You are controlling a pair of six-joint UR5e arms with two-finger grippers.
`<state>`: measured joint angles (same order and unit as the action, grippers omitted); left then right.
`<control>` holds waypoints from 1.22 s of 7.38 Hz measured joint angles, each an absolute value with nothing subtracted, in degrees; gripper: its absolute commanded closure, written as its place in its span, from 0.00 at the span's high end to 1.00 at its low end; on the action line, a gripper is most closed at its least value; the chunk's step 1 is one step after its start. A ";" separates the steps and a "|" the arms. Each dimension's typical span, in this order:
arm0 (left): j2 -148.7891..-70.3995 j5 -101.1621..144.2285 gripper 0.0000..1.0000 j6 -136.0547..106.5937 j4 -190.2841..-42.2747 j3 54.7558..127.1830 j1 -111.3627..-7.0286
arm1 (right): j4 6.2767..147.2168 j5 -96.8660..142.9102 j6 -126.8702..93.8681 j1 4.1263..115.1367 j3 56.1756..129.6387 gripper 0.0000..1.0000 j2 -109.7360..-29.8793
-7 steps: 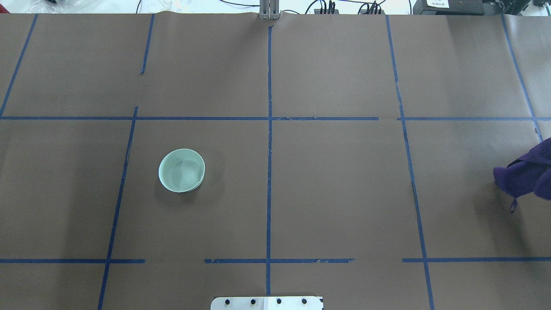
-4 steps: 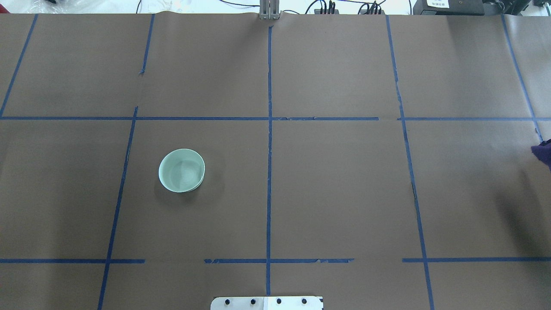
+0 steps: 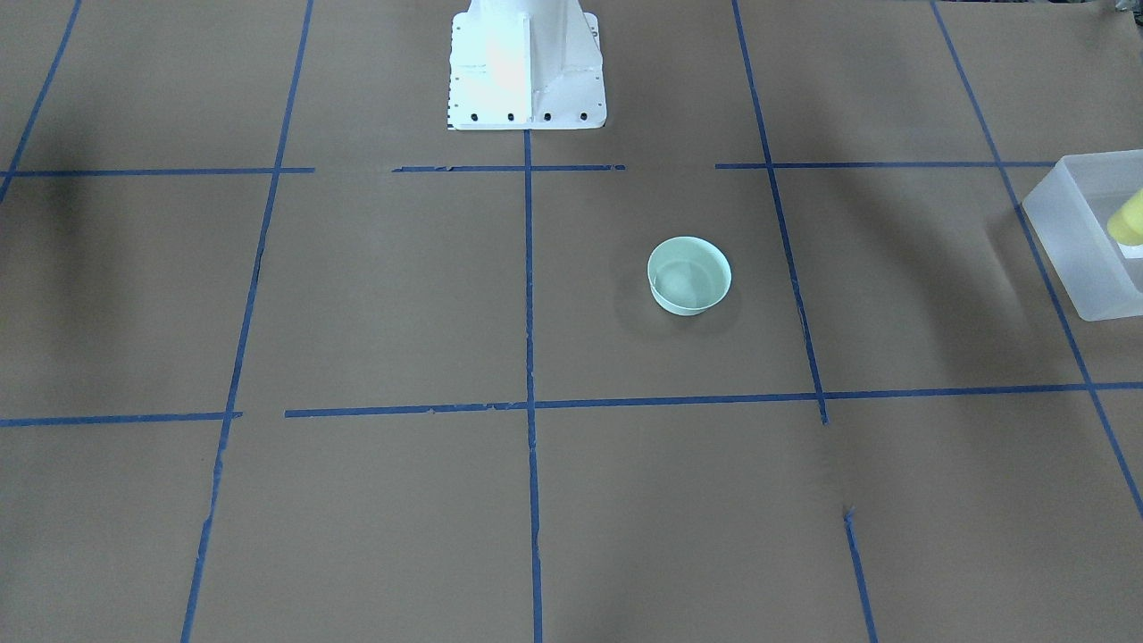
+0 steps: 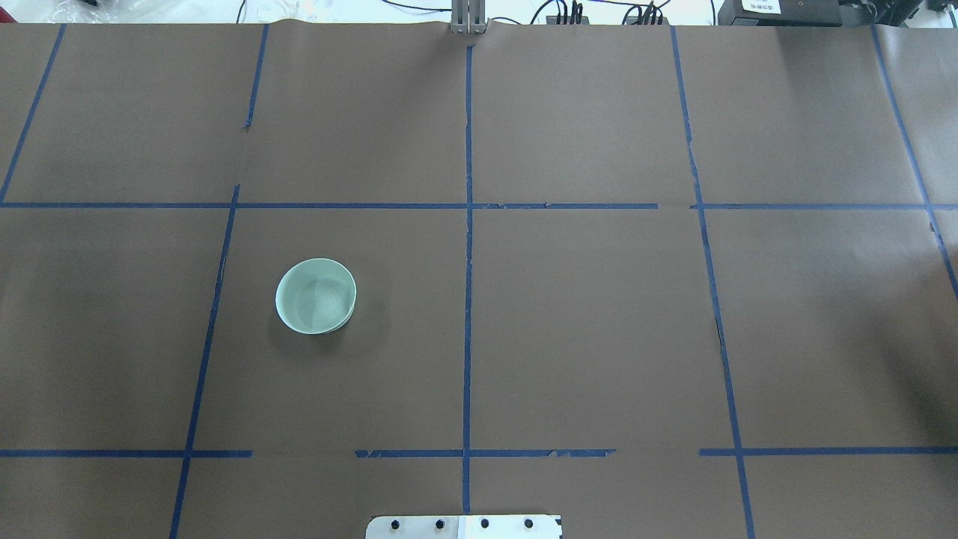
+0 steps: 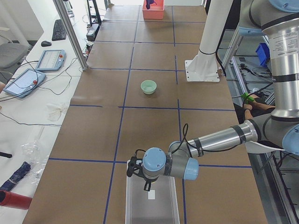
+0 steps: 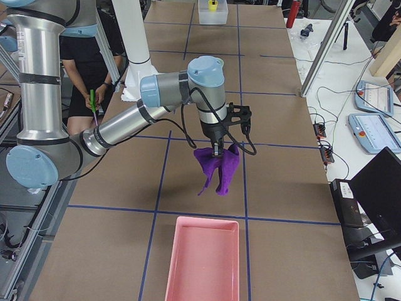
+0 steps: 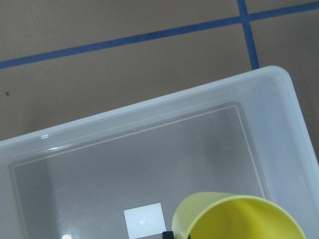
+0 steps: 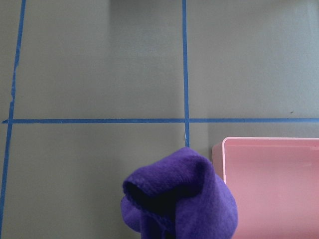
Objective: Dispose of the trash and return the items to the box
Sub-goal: 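Carry the cloth into the pink bin while the left drops the cup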
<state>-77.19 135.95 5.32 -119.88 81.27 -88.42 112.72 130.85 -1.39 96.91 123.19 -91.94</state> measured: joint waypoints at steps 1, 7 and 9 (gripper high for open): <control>-77.17 136.84 0.00 5.21 -121.57 80.06 -87.34 | 112.89 131.58 0.52 98.28 123.02 0.00 -92.20; -77.50 138.01 1.00 4.87 -129.74 77.05 -84.60 | 113.03 132.09 5.62 102.73 120.97 0.00 -92.20; -78.21 137.80 1.00 4.69 -126.20 83.50 -84.62 | 112.97 131.85 7.23 103.55 119.85 0.00 -91.93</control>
<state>-78.21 137.80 4.69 -126.20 83.50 -84.62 112.97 131.85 7.23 103.55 119.85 -91.93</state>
